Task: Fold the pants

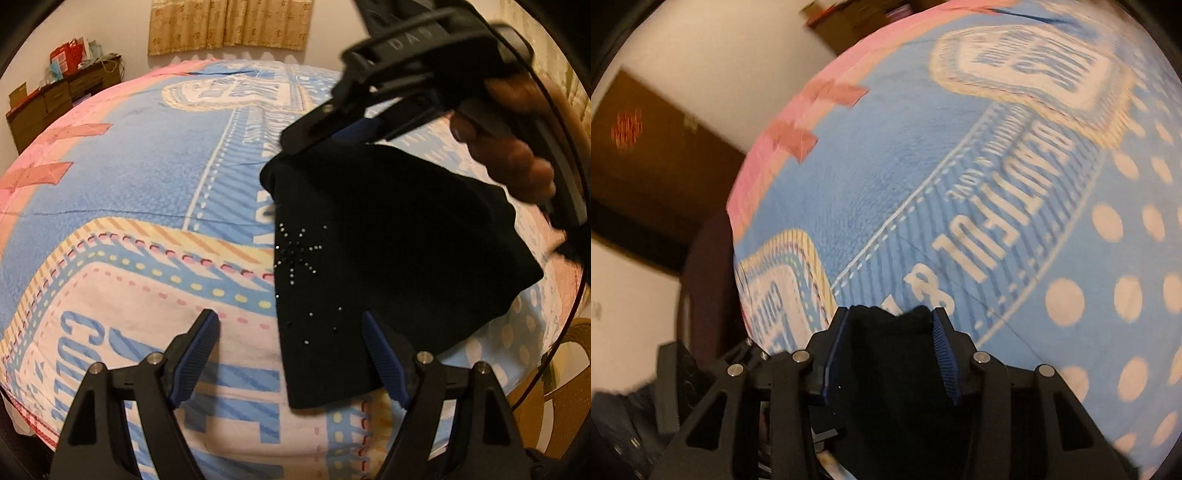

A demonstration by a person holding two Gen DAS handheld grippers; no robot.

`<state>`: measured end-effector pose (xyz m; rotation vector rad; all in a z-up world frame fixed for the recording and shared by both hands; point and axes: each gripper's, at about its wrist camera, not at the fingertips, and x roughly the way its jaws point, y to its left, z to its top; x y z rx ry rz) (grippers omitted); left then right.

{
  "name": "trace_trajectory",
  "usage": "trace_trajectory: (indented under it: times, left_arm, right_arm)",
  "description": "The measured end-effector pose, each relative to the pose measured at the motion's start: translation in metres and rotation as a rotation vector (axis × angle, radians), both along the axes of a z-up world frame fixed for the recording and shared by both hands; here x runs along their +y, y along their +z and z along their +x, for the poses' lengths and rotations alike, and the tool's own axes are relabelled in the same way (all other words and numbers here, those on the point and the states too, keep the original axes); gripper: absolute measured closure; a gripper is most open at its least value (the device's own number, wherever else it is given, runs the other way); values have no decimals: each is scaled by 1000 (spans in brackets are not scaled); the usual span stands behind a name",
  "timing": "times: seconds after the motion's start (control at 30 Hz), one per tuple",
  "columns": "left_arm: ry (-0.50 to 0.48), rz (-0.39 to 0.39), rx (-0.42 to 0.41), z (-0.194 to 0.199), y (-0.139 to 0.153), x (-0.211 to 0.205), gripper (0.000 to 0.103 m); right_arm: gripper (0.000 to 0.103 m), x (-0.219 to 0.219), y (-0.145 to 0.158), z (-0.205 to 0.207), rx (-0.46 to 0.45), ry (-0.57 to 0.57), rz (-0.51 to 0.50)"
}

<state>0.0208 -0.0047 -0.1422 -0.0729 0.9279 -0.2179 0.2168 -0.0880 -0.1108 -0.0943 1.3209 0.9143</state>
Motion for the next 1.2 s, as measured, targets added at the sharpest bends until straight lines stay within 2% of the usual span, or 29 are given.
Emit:
trace_trajectory:
  times: [0.03, 0.13, 0.3, 0.4, 0.47, 0.53, 0.6, 0.63, 0.67, 0.73, 0.8, 0.87, 0.97, 1.03, 1.1, 1.2]
  left_arm:
    - [-4, 1, -1, 1, -1, -1, 21]
    - [0, -4, 6, 0, 0, 0, 21]
    - [-3, 92, -47, -4, 0, -9, 21]
    - [-8, 124, -56, -4, 0, -14, 20]
    - [-3, 133, -56, -5, 0, -15, 19]
    - [8, 132, -53, -4, 1, -14, 16]
    - [21, 104, -39, -3, 1, -11, 14]
    - [25, 89, -32, -1, 0, -9, 14]
    - [28, 77, -25, -1, 1, -7, 14]
    - [33, 63, -25, 0, 3, -5, 14]
    - [36, 61, -38, -1, 6, -5, 14]
    - [38, 60, -52, -2, 9, -4, 14]
    - [40, 78, -65, -3, 13, -9, 14]
    - [46, 99, -59, 2, 11, -11, 14]
    - [56, 124, -56, 5, 10, -15, 14]
    - [68, 145, -63, 9, 10, -16, 13]
  right_arm:
    - [57, 6, -2, -2, 18, 33, -11]
    - [92, 21, -6, -10, 27, 95, -56]
    - [96, 18, 13, -10, -99, 25, 41]
    - [96, 22, -10, 2, -63, -12, 31]
    - [95, 28, -32, 6, -76, -13, -23]
    - [93, 24, -35, 13, -38, -24, 17]
    - [78, 12, -21, 15, -71, -59, 47]
    - [58, 2, -13, 14, -92, -84, 55]
    - [46, -11, -3, 12, -114, -111, 70]
    - [46, -45, 16, 3, -161, -169, 132]
    - [46, -90, 31, -16, -218, -241, 147]
    - [46, -141, 40, -50, -318, -348, 114]
    - [46, -191, 37, -101, -439, -475, 20]
    - [46, -213, 33, -125, -470, -541, -16]
    - [46, -231, 27, -152, -478, -600, -6]
    - [46, -239, 14, -176, -490, -674, -8]
